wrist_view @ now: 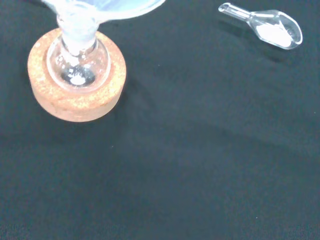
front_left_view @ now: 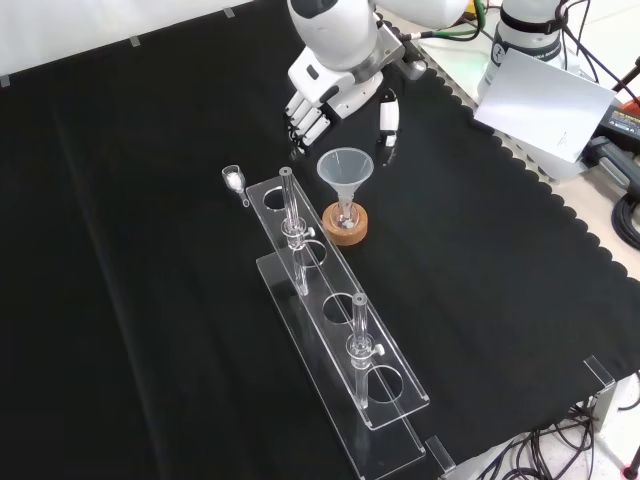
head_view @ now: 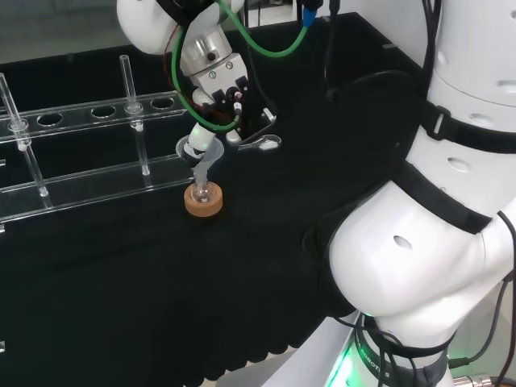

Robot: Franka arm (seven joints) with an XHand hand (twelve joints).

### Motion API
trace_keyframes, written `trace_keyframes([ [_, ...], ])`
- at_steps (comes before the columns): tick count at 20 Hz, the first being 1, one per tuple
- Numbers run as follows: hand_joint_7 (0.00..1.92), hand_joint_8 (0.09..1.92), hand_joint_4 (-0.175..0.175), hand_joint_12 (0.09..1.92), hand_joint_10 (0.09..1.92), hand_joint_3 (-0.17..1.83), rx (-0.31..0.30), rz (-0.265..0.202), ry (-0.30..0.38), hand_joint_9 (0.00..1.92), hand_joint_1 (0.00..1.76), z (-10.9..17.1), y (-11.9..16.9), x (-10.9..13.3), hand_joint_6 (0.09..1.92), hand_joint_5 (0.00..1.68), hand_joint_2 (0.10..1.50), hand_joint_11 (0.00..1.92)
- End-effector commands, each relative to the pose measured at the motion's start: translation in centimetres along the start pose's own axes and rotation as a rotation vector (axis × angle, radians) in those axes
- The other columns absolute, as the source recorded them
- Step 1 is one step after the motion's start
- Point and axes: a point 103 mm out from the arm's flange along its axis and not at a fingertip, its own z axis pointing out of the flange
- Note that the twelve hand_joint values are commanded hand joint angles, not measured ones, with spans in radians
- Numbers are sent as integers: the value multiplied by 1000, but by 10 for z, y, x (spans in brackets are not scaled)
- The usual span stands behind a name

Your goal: Place the funnel on the round-bottom flask.

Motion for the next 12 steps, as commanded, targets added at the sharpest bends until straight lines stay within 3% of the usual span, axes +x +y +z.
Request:
trace_keyframes([
  [1,129,751,-63,1429,732,154,-77,41,48,409,435,-19,-11,-36,87,348,678,351],
  [12,211,733,-66,1415,685,131,-119,63,135,487,440,-18,-8,-94,87,379,696,375],
])
